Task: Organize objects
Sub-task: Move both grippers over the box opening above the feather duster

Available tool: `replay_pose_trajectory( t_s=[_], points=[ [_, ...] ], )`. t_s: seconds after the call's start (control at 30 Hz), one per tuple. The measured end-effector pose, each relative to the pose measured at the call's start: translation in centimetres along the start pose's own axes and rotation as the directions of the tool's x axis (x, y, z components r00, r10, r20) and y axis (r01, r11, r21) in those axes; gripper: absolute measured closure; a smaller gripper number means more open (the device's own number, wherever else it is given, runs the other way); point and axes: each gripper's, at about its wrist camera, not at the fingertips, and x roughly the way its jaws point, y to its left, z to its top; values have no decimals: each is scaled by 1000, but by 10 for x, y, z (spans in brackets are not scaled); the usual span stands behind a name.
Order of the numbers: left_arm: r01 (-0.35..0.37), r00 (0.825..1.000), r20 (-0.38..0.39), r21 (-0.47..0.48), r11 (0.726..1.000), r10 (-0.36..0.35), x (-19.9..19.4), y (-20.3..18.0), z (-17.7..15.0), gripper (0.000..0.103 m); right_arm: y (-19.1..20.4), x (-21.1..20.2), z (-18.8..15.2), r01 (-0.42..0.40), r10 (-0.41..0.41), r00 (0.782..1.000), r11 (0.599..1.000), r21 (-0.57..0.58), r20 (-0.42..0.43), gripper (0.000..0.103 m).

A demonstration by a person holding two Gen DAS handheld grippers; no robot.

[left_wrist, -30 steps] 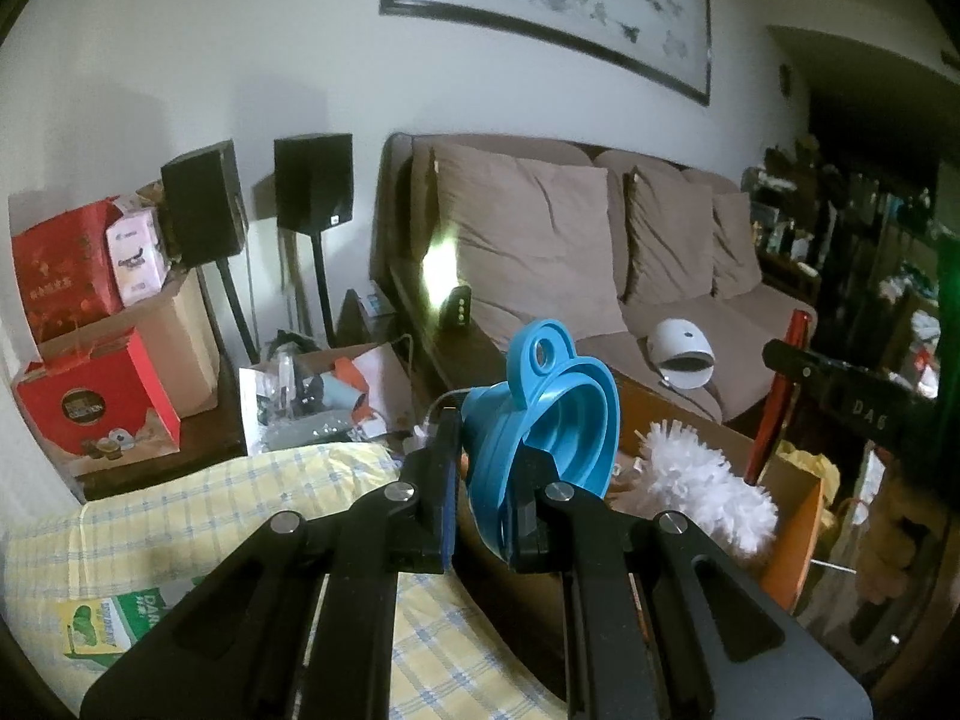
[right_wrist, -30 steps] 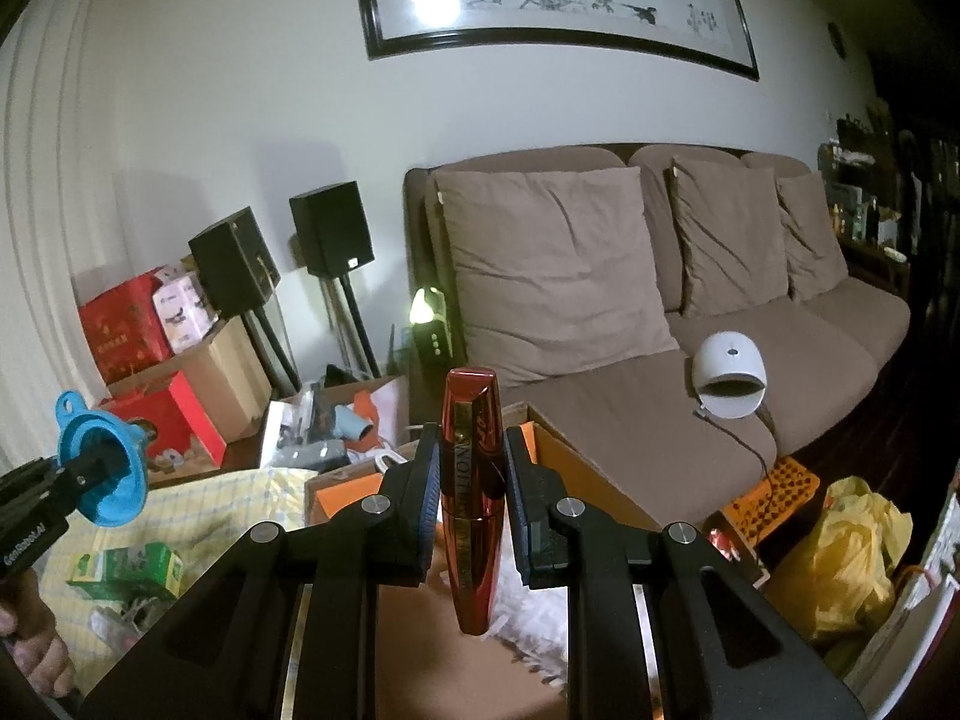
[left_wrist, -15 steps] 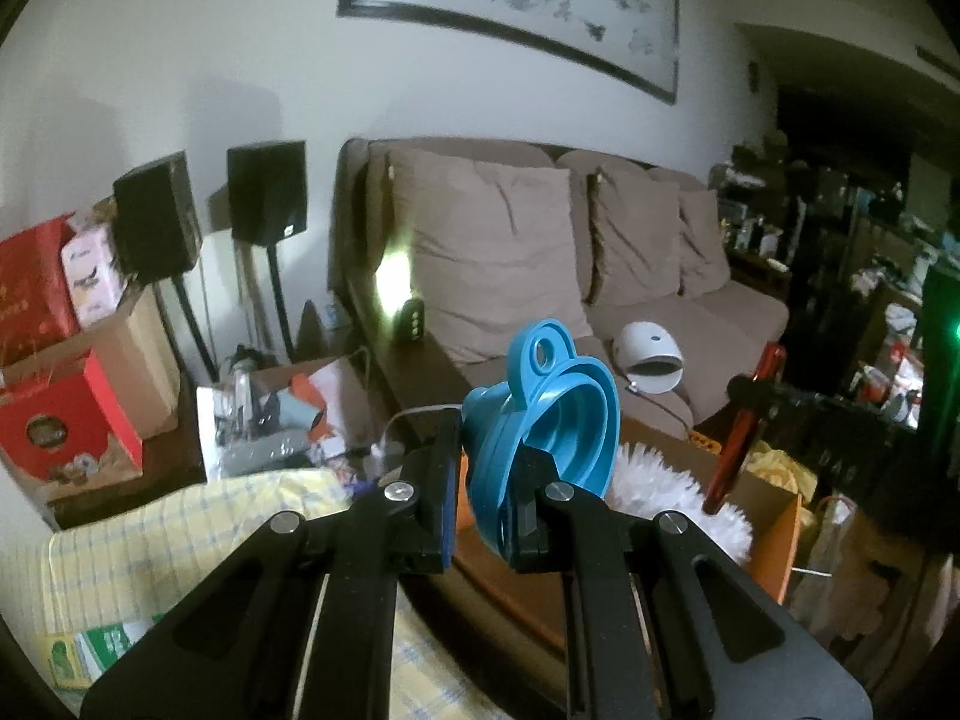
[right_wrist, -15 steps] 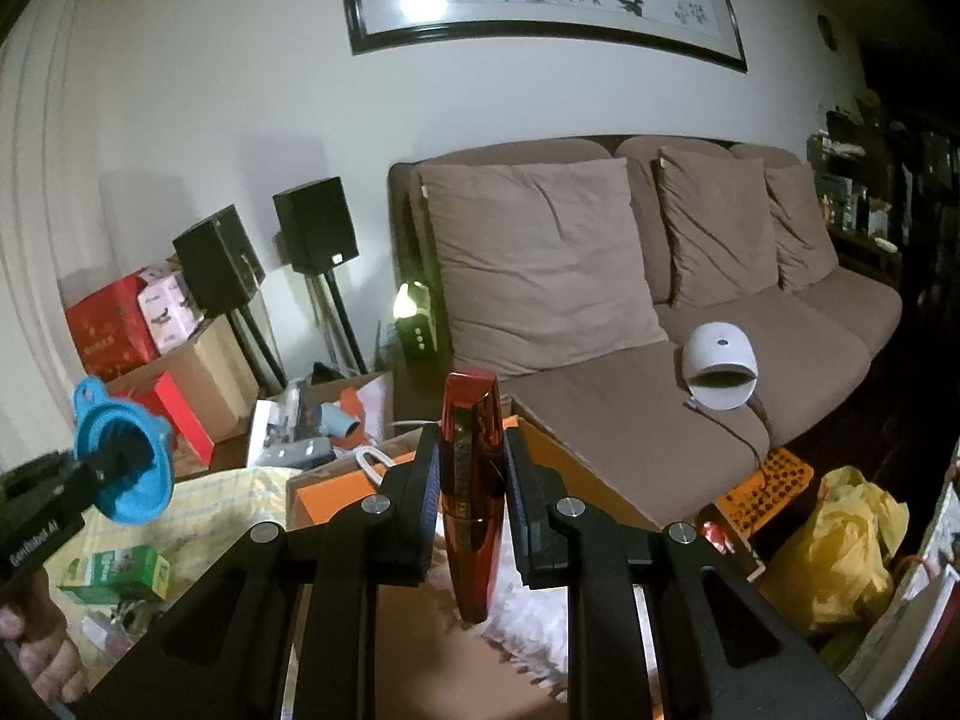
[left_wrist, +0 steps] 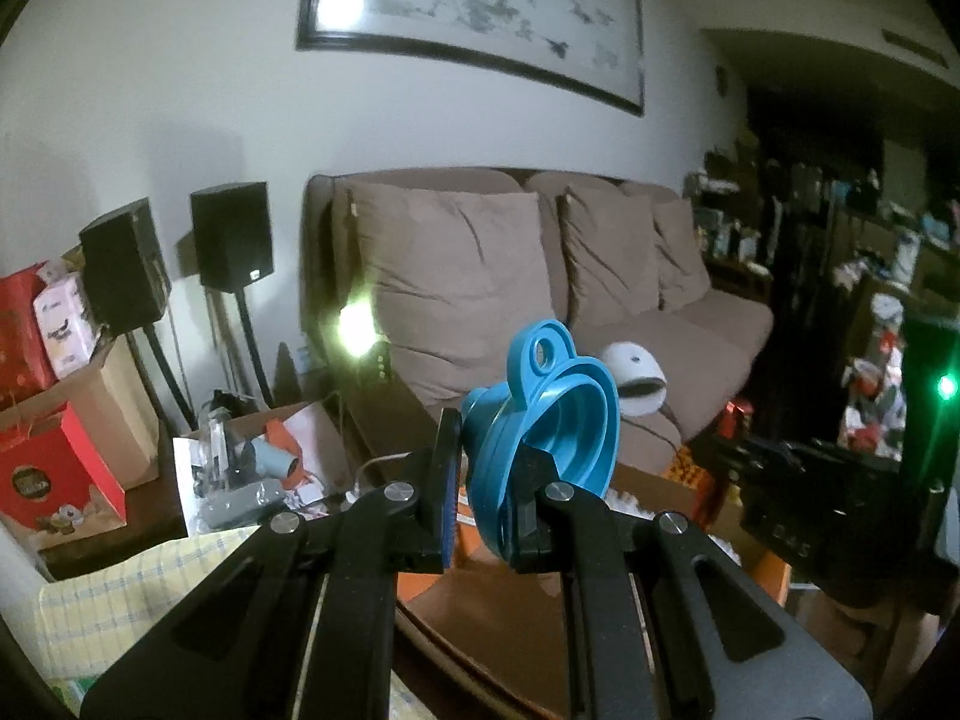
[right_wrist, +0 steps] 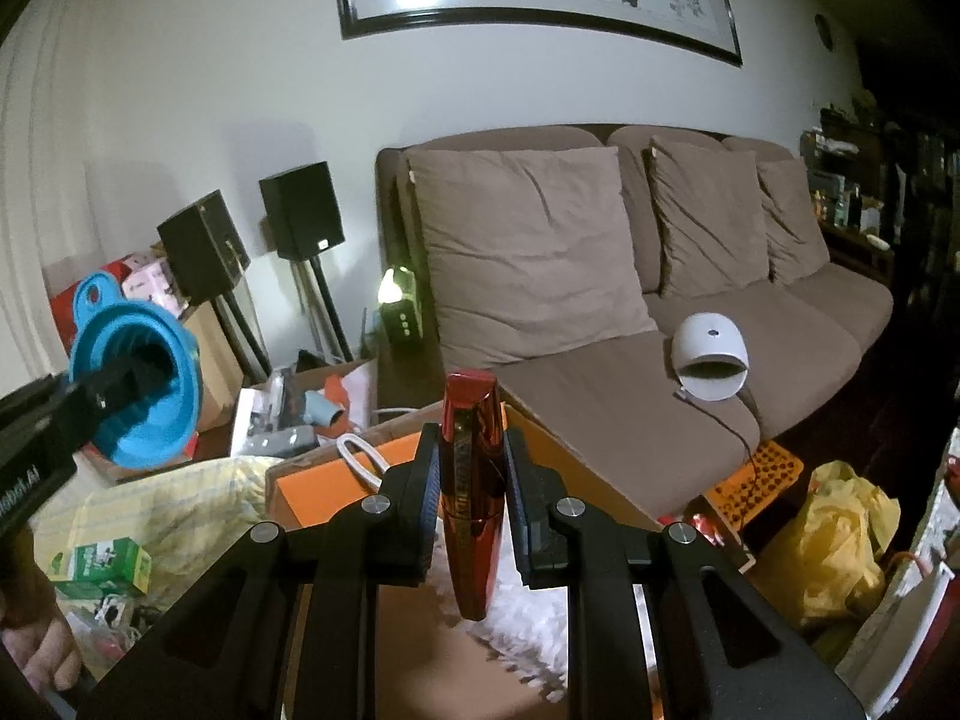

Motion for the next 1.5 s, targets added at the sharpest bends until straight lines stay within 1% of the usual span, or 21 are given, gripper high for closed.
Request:
replay_pose_trajectory(
  t_s=[0.07, 0.17, 0.23, 0.4, 0.5, 0.57, 0.7, 0.77, 0.87, 0.93, 1.0, 1.07, 1.27, 1.5],
  points=[
    [4, 1000, 1, -1, 1000, -4, 3, 0, 0, 92, -4, 1, 0, 10, -10, 1000, 1000, 3, -4, 84],
    [33, 999, -5, -20, 999, -33, 9, 3, 1, 92, -12, 2, -1, 25, -25, 1000, 999, 21, -8, 84],
    [36, 999, -1, -25, 999, -36, 12, 4, 0, 92, -15, 2, -1, 30, -29, 1000, 999, 28, -10, 84],
    [31, 999, -22, -35, 999, -32, 20, 9, -6, 92, -10, 4, -1, 24, -24, 1000, 1000, 14, -12, 84],
    [41, 998, -41, -41, 998, -43, 25, 10, -3, 92, -8, 6, -3, 19, -19, 1000, 1000, 4, -22, 84],
    [50, 998, -38, -35, 998, -52, 25, 8, 2, 92, -7, 9, -4, 21, -21, 999, 1000, 2, -30, 84],
    [42, 999, -6, 18, 999, -42, 26, -3, 10, 92, -8, 9, -5, 26, -26, 999, 1000, 3, -31, 84],
    [43, 999, -7, 27, 999, -42, 28, -5, 10, 92, -7, 9, -5, 24, -24, 999, 1000, 4, -29, 84],
    [37, 999, -11, -7, 999, -37, 32, 1, 3, 92, -7, 8, -5, 26, -26, 999, 1000, -1, -32, 84],
    [33, 999, -32, 19, 999, -33, 37, 0, 2, 92, -8, 8, -5, 26, -26, 999, 1000, 0, -31, 84],
    [22, 999, -28, 1, 1000, -22, 38, 5, 0, 92, -7, 8, -5, 28, -28, 999, 1000, -1, -34, 84],
    [26, 999, -36, 4, 1000, -25, 39, 7, 0, 92, -6, 10, -5, 29, -29, 999, 1000, 0, -37, 84],
    [6, 999, -40, -16, 1000, -7, 43, 17, -1, 92, -4, 17, -8, 26, -27, 998, 1000, -7, -57, 84],
    [29, 997, -70, -17, 999, -30, 48, 18, -2, 92, 2, 19, -10, 13, -14, 998, 1000, -17, -62, 84]
  ],
)
